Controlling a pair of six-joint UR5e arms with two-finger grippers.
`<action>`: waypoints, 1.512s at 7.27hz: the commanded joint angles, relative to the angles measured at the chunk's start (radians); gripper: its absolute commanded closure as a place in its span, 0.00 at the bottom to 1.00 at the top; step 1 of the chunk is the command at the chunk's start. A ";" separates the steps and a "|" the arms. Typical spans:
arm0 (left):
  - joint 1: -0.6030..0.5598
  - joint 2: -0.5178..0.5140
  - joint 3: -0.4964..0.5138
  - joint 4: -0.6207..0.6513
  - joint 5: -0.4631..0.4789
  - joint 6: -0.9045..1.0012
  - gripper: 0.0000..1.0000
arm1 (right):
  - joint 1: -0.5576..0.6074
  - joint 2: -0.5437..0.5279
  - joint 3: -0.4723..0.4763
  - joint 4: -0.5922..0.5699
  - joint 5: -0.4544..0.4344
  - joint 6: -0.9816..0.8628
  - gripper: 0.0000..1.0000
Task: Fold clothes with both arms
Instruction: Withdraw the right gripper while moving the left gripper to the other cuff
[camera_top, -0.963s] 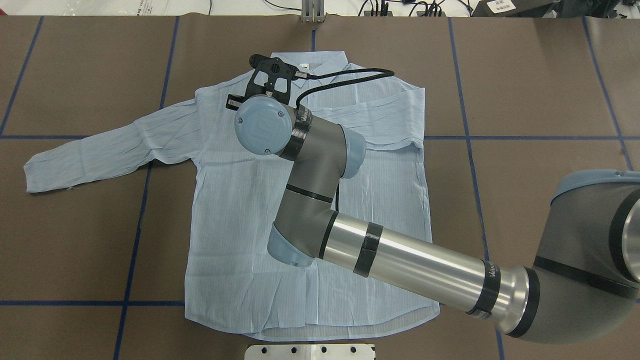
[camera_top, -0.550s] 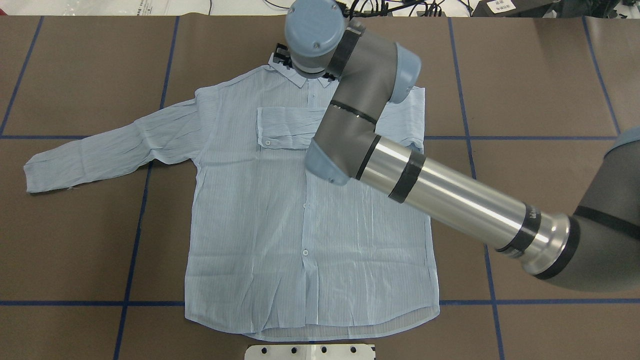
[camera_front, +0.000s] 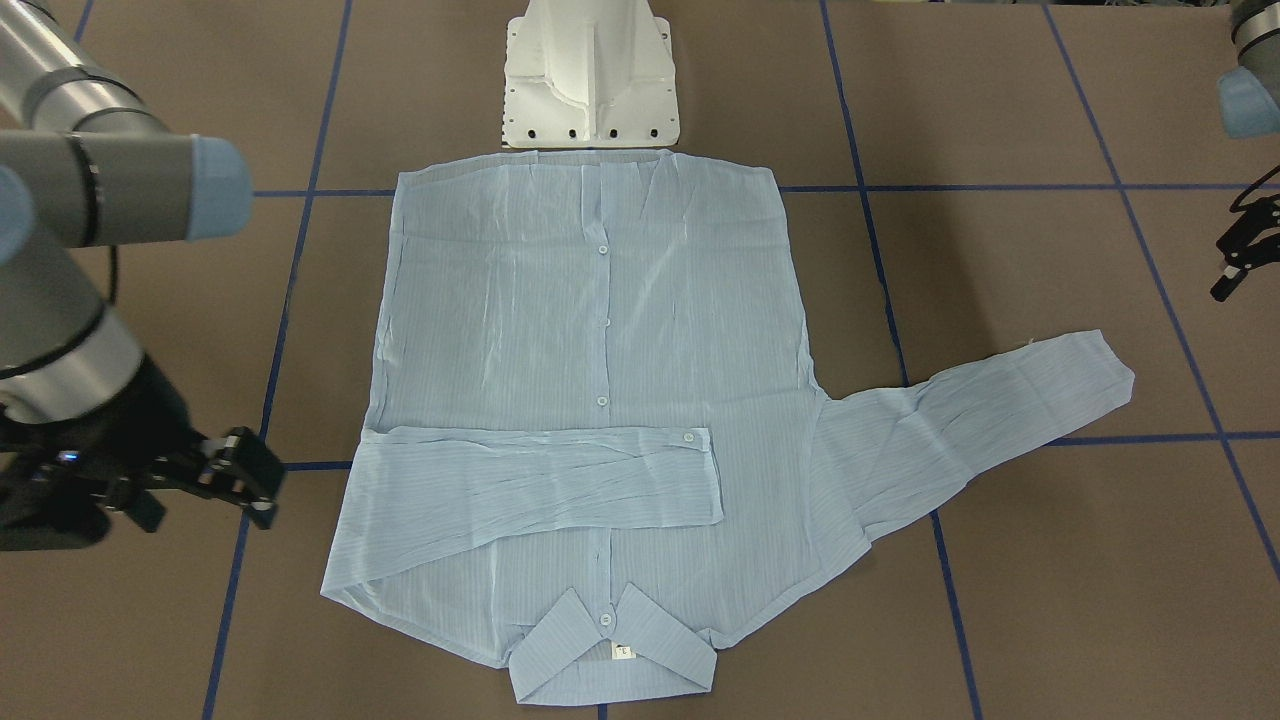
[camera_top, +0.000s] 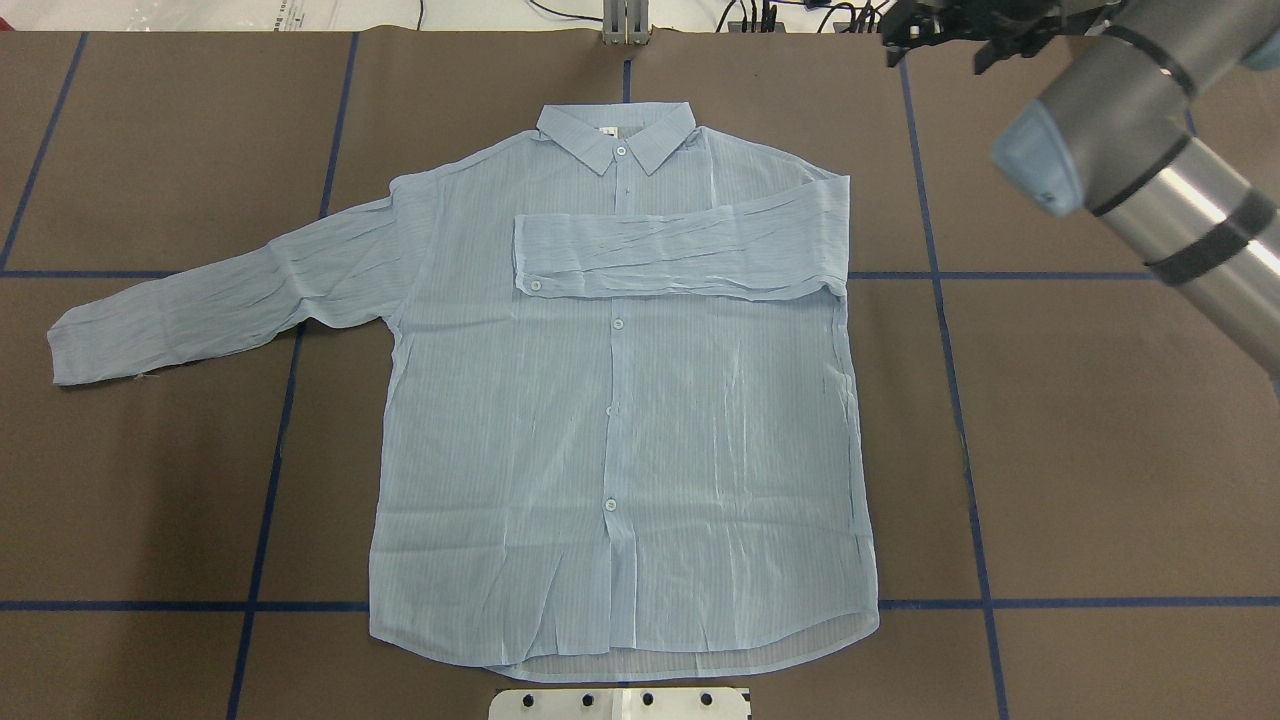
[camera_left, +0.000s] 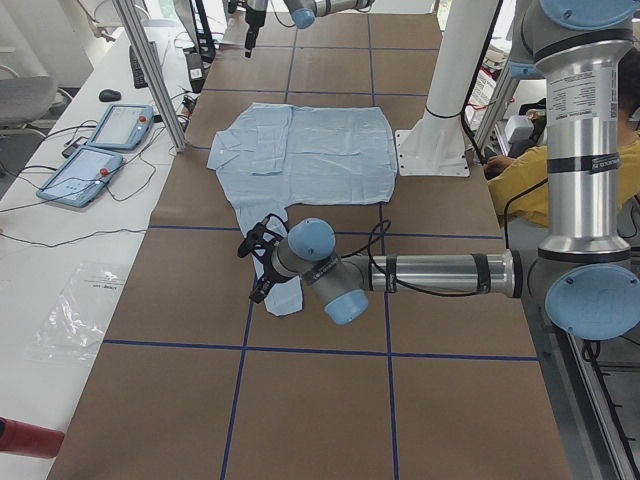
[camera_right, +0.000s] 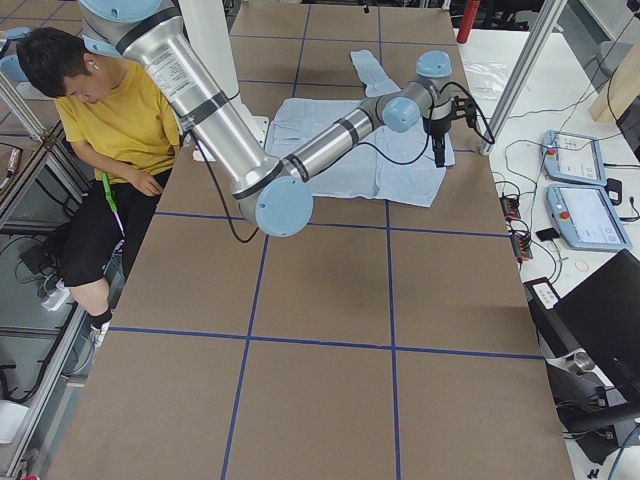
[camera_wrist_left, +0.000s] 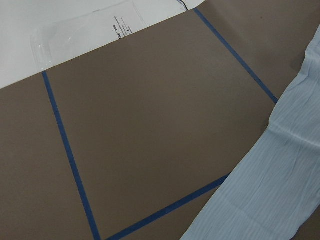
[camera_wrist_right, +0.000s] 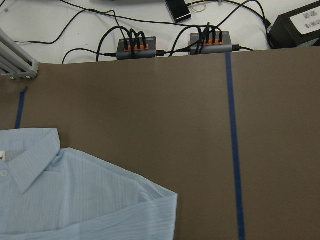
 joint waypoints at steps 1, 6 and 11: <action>0.167 0.024 0.119 -0.237 0.169 -0.256 0.11 | 0.120 -0.234 0.112 0.008 0.090 -0.263 0.00; 0.409 0.024 0.224 -0.388 0.386 -0.453 0.15 | 0.134 -0.357 0.227 0.010 0.098 -0.277 0.00; 0.434 0.023 0.227 -0.386 0.408 -0.446 0.38 | 0.134 -0.367 0.232 0.010 0.097 -0.275 0.00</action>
